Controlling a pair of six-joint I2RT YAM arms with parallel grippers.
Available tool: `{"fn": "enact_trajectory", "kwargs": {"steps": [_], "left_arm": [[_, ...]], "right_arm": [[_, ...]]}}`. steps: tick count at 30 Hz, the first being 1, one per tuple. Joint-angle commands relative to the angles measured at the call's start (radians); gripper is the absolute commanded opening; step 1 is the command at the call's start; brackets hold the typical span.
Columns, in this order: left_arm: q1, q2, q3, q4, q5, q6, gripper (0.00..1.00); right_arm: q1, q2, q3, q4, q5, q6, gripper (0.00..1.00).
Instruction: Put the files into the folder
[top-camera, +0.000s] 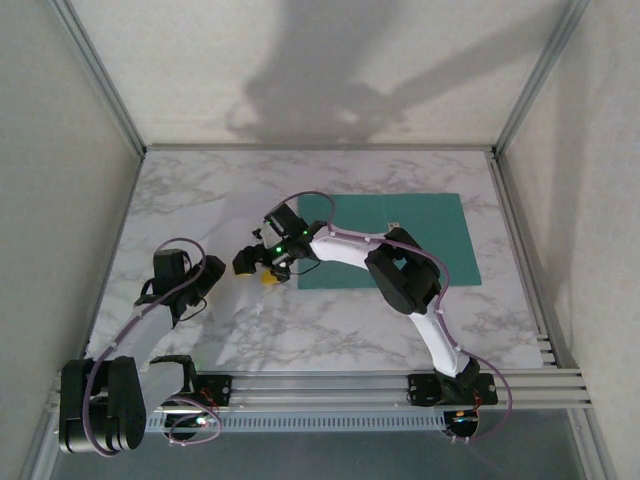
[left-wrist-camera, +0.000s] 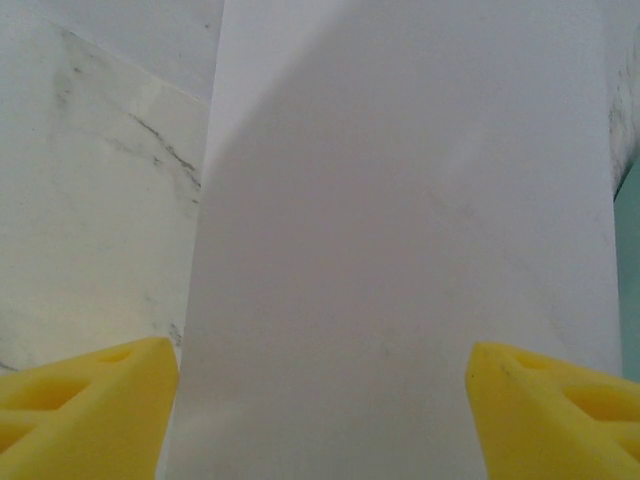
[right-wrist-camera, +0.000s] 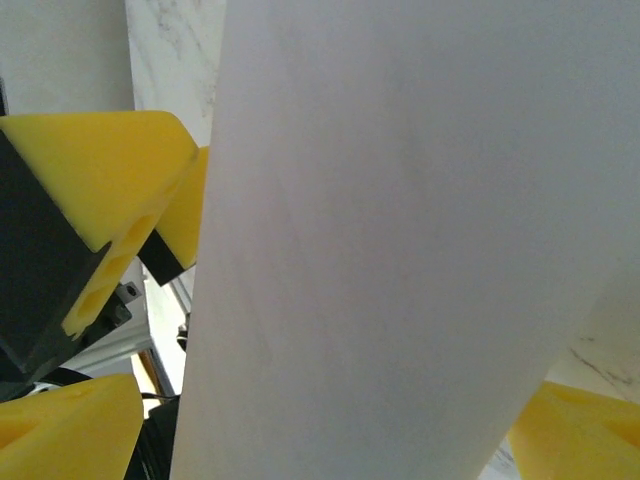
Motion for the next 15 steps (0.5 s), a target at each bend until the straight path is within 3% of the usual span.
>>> {"fn": "enact_trajectory", "kwargs": {"steps": [1, 15], "left_arm": [[-0.002, -0.024, -0.016, 0.014, 0.028, -0.013, 0.76], [-0.002, -0.072, 0.002, -0.015, 0.05, -0.029, 0.77]], "right_arm": [[0.014, 0.02, -0.015, 0.032, -0.028, 0.023, 0.91], [0.014, 0.0, -0.031, 0.083, -0.05, 0.048, 0.73]]}}
